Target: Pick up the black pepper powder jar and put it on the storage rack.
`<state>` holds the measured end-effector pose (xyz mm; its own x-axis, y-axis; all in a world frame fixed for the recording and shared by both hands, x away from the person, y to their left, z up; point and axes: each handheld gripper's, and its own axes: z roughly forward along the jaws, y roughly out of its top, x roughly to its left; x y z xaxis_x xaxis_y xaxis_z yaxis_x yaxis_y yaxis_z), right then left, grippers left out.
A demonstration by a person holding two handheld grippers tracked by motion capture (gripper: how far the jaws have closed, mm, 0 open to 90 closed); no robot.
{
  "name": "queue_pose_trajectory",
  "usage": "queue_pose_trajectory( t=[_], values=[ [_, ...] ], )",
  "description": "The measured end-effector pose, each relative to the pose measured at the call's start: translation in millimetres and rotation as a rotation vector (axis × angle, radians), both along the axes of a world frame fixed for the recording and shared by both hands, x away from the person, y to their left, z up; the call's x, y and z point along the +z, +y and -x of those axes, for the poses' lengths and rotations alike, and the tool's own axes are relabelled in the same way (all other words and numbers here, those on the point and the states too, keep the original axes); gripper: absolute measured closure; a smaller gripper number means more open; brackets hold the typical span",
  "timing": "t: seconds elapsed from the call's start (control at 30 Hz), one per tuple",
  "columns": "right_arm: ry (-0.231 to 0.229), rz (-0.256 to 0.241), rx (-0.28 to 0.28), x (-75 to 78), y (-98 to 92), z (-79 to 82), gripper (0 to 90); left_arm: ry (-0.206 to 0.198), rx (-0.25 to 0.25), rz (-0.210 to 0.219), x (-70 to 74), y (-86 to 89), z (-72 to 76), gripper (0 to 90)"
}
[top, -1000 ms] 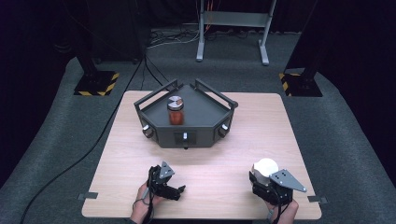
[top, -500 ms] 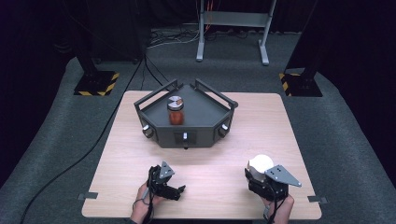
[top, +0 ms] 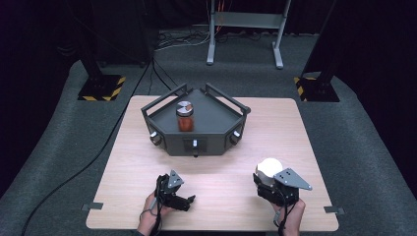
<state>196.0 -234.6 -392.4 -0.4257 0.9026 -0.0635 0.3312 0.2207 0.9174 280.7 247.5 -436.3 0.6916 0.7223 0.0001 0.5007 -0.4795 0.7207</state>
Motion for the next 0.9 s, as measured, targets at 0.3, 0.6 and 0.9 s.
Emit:
queue_pose_trajectory(
  t=[0.3,0.6,0.9],
  values=[
    [-0.007,0.008,0.022,3.7,4.2,-7.6,30.0,0.000,0.000,0.000,0.0,0.0,0.0,0.8],
    [-0.005,0.017,0.037,7.0,7.2,-15.4,29.9,0.000,0.000,0.000,0.0,0.0,0.0,0.8],
    [0.000,0.011,0.055,10.0,7.2,-23.6,30.0,0.000,0.000,0.000,0.0,0.0,0.0,0.7]
  ],
)
